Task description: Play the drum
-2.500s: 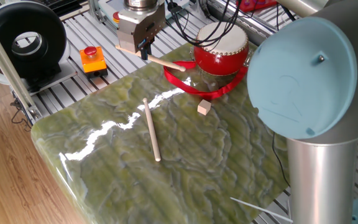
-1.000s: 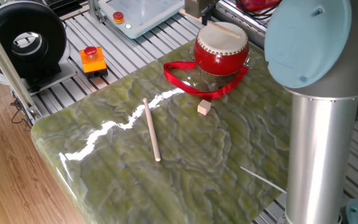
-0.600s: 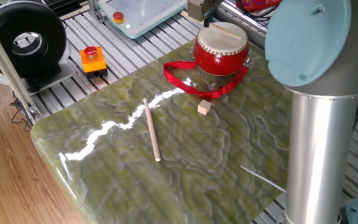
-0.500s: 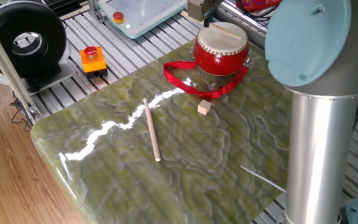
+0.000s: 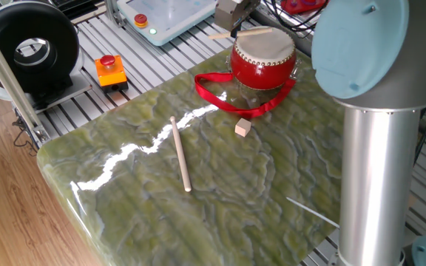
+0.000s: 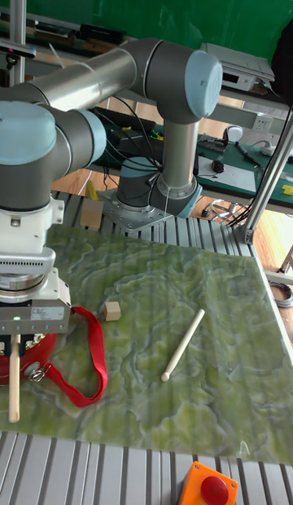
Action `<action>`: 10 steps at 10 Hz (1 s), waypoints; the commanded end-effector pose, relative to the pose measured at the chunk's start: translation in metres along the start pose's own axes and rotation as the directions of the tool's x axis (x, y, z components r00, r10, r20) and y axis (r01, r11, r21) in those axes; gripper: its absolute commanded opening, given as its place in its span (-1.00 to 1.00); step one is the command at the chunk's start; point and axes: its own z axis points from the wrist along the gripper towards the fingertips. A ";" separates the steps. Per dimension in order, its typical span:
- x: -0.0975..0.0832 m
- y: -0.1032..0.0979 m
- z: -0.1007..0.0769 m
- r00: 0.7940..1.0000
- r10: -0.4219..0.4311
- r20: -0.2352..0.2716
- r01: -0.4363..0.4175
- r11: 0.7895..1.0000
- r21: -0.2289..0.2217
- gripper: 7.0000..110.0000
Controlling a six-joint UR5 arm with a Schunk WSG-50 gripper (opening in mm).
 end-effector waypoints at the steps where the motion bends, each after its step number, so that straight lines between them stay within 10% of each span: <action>1: -0.006 0.005 0.000 1.000 0.003 0.013 -0.003 1.000 -0.021 -1.00; 6: -0.011 0.050 -0.078 0.997 0.063 -0.043 -0.065 0.996 -0.056 -1.00; 10: -0.014 0.050 -0.080 0.999 0.048 -0.010 -0.048 0.997 -0.062 -1.00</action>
